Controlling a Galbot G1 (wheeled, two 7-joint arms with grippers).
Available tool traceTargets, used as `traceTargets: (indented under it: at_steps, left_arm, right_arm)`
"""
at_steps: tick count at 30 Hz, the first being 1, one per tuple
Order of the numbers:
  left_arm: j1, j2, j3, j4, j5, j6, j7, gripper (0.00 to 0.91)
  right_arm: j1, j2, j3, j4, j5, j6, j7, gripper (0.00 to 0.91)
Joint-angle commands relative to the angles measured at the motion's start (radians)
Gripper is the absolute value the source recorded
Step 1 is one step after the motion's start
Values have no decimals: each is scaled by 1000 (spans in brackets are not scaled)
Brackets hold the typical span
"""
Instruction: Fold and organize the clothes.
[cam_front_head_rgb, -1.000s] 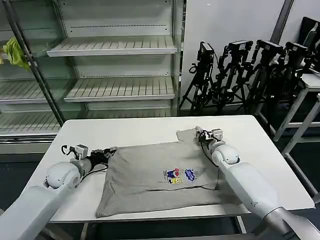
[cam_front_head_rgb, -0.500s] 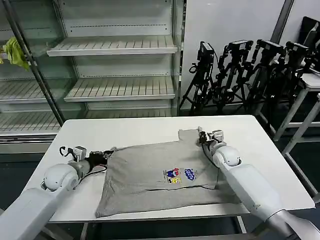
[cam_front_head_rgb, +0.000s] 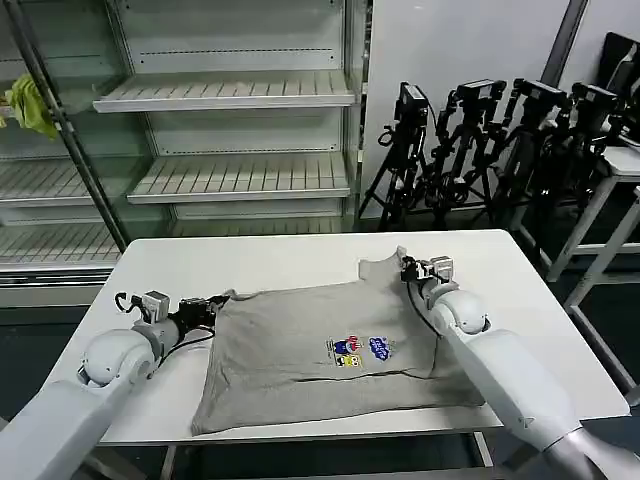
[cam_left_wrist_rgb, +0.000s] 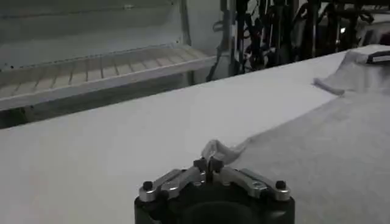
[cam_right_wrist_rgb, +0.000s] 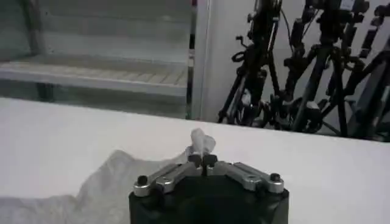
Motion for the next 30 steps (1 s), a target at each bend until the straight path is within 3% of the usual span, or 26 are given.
traceTargets:
  at_steps: [1,8,14,30]
  left_arm:
    - [109,36,-106,-141,-10,-1,-2,81]
    - [268,116,-256,-265,-51,3,-5,81]
    - [365,139,-351,-341,-81,16,-24,71]
    - [576,198,-381,-479,-64,46,-45,60]
  right_arm:
    - [-53,-64,52,189,49,1,21,0]
    - [-192,-180,119,374,95,-9,33,0]
    - [-320,-249,200,504,101,-8,29,0]
    - [-634,-346,378,660,85,9,0,0]
